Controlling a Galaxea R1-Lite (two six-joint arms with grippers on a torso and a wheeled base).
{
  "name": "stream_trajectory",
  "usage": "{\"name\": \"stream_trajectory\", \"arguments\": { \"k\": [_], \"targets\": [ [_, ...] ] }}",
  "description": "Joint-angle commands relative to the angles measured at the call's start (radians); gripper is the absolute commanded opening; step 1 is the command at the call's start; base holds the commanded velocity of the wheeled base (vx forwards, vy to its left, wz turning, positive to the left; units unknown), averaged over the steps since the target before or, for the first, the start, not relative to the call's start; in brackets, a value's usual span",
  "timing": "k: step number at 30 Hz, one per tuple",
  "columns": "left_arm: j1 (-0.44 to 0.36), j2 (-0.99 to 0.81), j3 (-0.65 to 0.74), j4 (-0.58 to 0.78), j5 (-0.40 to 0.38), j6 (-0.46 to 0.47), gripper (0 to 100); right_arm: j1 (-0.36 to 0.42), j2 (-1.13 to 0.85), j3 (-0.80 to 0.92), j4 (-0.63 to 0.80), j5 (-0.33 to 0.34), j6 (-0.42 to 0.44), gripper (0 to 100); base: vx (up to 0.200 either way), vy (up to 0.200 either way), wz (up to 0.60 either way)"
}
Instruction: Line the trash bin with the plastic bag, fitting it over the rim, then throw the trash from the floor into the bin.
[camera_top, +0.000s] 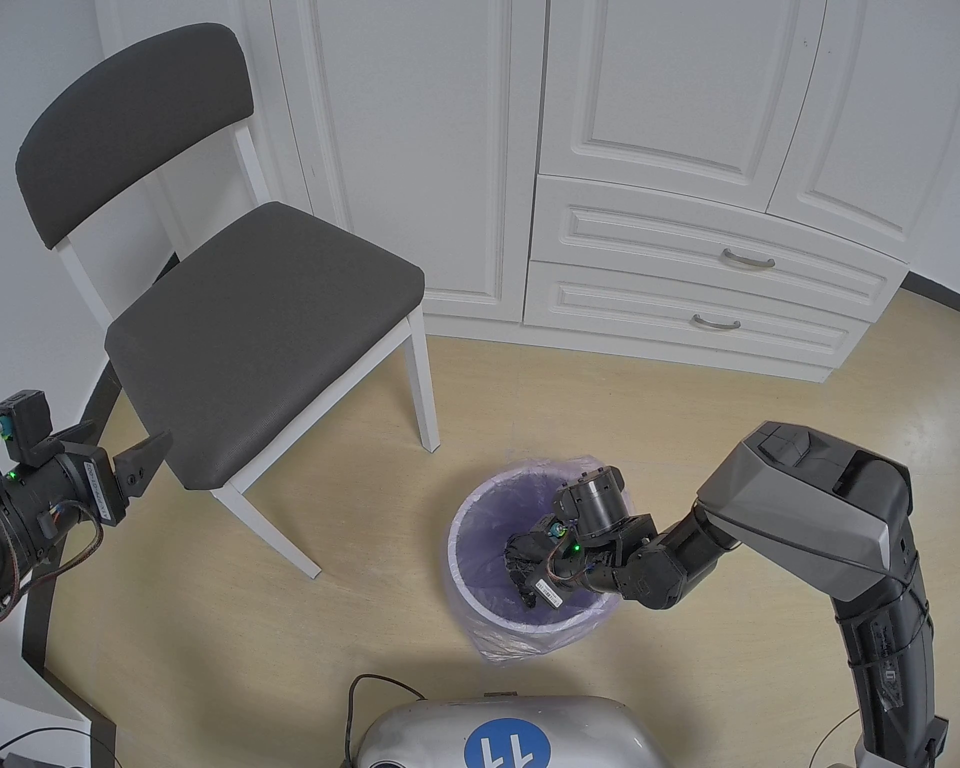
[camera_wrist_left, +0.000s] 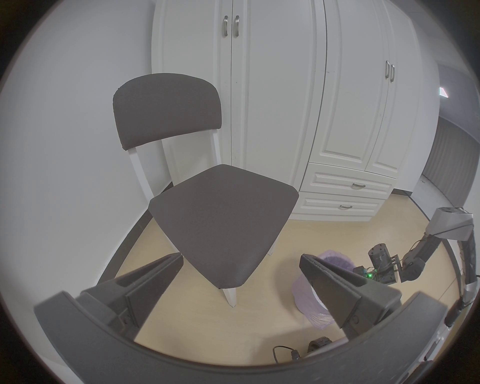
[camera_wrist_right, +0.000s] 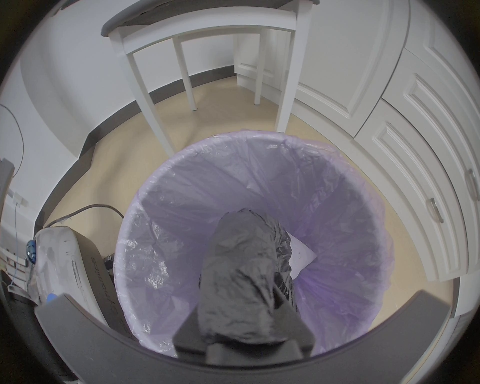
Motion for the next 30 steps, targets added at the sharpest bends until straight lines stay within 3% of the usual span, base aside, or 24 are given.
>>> {"name": "stream_trajectory", "arguments": {
  "k": [1,5,6,25,30],
  "targets": [
    [0.000,0.000,-0.001,-0.001,0.000,-0.001,100,0.002,-0.005,-0.008,0.000,-0.005,0.003,0,0.000,0.000,0.00],
    [0.000,0.000,-0.001,-0.001,0.000,-0.001,100,0.003,-0.039,0.003,0.000,-0.005,0.003,0,0.000,0.000,0.00],
    [0.001,0.000,-0.001,-0.001,0.000,-0.001,100,0.005,-0.048,0.005,-0.002,-0.005,0.003,100,0.000,0.000,0.00],
    [0.001,0.000,-0.002,-0.001,0.000,-0.002,100,0.005,-0.150,0.038,-0.004,-0.014,0.003,100,0.000,0.000,0.00],
    [0.000,0.007,0.004,-0.001,0.000,-0.001,100,-0.002,-0.219,0.092,-0.007,-0.058,0.002,100,0.000,0.000,0.00]
  ]
}}
